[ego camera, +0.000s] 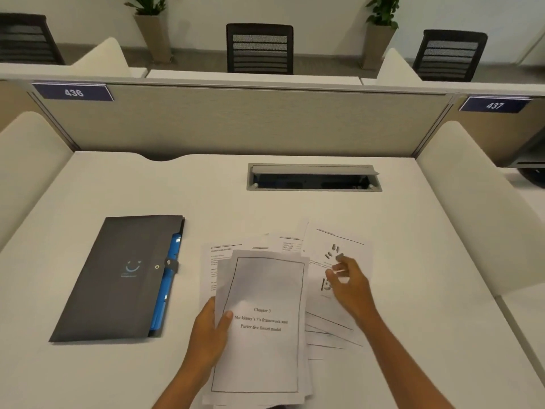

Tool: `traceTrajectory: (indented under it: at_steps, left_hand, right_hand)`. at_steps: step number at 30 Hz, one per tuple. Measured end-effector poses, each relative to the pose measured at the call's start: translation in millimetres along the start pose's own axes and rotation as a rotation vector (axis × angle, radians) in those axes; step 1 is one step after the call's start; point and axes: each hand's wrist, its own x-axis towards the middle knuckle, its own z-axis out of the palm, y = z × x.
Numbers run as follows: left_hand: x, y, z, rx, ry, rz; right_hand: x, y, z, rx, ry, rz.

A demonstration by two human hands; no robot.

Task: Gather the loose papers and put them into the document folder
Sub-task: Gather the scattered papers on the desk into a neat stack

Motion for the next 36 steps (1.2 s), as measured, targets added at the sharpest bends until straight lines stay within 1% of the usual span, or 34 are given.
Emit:
traceTrajectory:
  at_steps: [2, 4, 7, 10, 11, 13, 16, 18, 21, 25, 28, 33, 36]
  left_hand:
    - [2.4, -3.7, -2.3, 0.019, 0.037, -0.027]
    - [5.9, -9.2, -5.6, 0.009, 0.059, -0.043]
    - [8.6, -12.4, -9.9, -0.004, 0.092, -0.034]
    - [10.4, -10.5, -10.7, -0.012, 0.120, -0.020]
    - [10.9, -9.2, -10.4, -0.014, 0.129, -0.020]
    - [11.6, -5.6, -9.4, -0.020, 0.147, -0.028]
    - [13.3, -2.5, -8.2, -0.044, 0.159, -0.036]
    - [14.1, -1.1, -7.9, -0.060, 0.161, -0.034]
    - [14.1, 0.7, -8.0, -0.069, 0.160, -0.028]
    - [11.9, 4.1, -8.5, -0.101, 0.156, -0.023]
    - [10.4, 8.3, -9.1, -0.103, 0.145, -0.021]
    - [9.3, 14.4, -9.4, -0.103, 0.106, 0.004]
    - [9.7, 19.6, -7.2, -0.070, 0.076, 0.040]
  right_hand:
    - [30.0, 8.0, -20.9, -0.253, -0.034, -0.025]
    - [56.3, 14.4, -40.4, -0.503, -0.105, -0.026]
    - [83.0, 23.0, -60.1, -0.776, -0.234, -0.020]
    - [95.0, 29.4, -68.1, -0.876, -0.376, 0.004]
    - [95.9, 32.5, -68.0, -0.887, -0.401, 0.000]
    - [94.6, 39.1, -65.7, -0.884, -0.396, -0.016]
    - [89.4, 44.6, -61.7, -0.849, -0.329, -0.062]
    - [82.6, 47.0, -57.4, -0.738, -0.243, -0.092]
    - [67.6, 50.8, -51.6, -0.546, -0.084, 0.000]
    - [49.4, 64.3, -46.2, -0.287, 0.012, 0.142]
    - [36.9, 66.2, -46.5, -0.127, 0.088, 0.113]
    - [13.0, 52.2, -53.5, 0.143, 0.106, 0.076]
    - [-1.1, 38.7, -52.0, 0.281, 0.062, 0.103]
